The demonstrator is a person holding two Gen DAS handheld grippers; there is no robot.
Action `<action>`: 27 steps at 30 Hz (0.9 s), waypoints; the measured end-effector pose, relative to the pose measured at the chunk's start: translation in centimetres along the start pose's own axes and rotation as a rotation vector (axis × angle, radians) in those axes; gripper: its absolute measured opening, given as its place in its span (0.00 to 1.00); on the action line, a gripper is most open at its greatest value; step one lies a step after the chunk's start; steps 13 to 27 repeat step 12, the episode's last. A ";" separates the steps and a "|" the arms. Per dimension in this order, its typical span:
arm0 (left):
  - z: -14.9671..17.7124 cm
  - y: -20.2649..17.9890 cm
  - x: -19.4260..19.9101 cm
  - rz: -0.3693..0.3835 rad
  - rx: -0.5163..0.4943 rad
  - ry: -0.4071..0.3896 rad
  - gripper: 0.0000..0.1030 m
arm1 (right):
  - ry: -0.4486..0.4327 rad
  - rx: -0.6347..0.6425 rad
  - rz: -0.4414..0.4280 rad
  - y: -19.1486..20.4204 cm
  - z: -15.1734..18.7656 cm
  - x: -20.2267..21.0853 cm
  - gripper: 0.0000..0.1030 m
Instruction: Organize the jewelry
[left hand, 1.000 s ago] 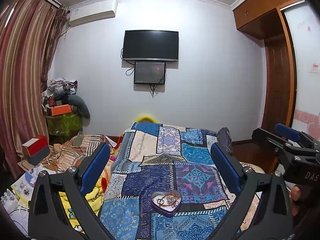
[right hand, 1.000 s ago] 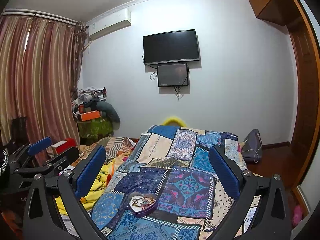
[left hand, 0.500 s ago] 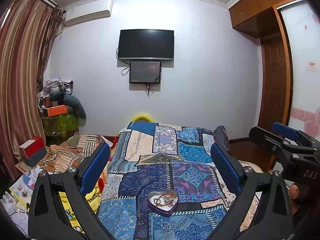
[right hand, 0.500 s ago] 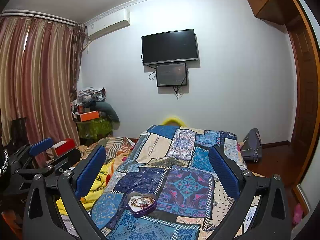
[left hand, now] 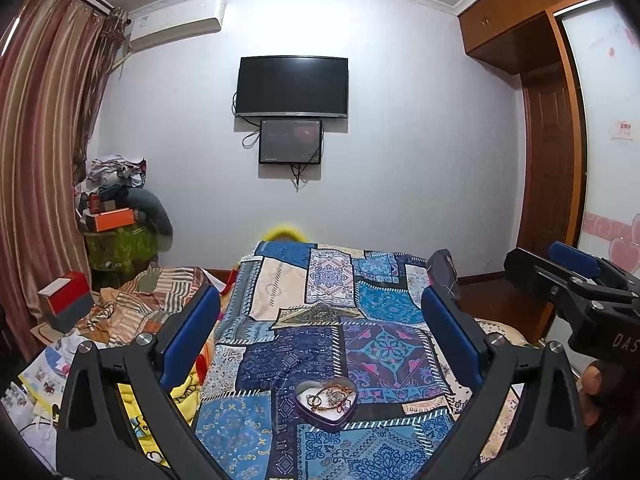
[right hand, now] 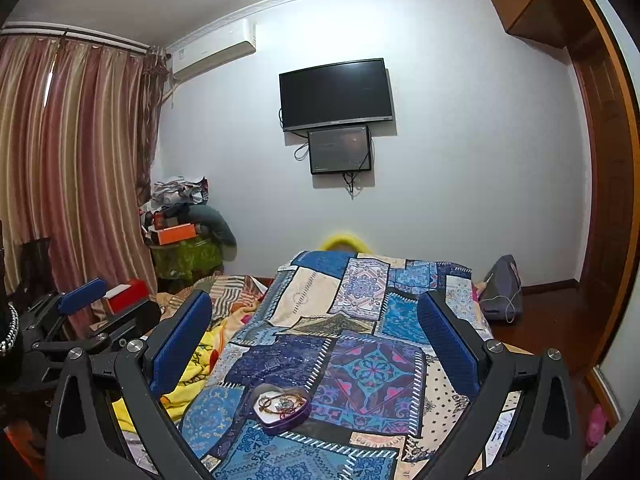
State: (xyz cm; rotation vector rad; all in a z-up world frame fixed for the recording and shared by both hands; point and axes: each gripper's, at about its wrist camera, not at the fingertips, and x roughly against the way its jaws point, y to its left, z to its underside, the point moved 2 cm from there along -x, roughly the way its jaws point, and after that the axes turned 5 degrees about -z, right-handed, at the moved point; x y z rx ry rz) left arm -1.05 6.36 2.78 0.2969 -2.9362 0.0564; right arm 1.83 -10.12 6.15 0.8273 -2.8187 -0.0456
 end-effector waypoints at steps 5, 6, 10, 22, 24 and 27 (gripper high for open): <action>0.1 0.0 -0.1 -0.007 0.005 0.001 0.98 | 0.004 -0.008 0.001 -0.1 -0.1 -0.1 0.99; 0.1 -0.1 -0.3 -0.005 0.005 0.002 0.98 | 0.004 -0.008 0.001 -0.1 -0.1 -0.1 0.99; 0.2 -0.1 -0.4 0.002 0.006 0.007 0.98 | 0.007 -0.007 0.003 -0.1 0.0 -0.3 0.99; 0.2 0.1 -0.4 0.003 0.007 0.008 0.98 | 0.008 -0.009 0.002 -0.2 0.1 -0.3 0.99; 0.2 0.1 -0.4 0.003 0.007 0.008 0.98 | 0.008 -0.009 0.002 -0.2 0.1 -0.3 0.99; 0.2 0.1 -0.4 0.003 0.007 0.008 0.98 | 0.008 -0.009 0.002 -0.2 0.1 -0.3 0.99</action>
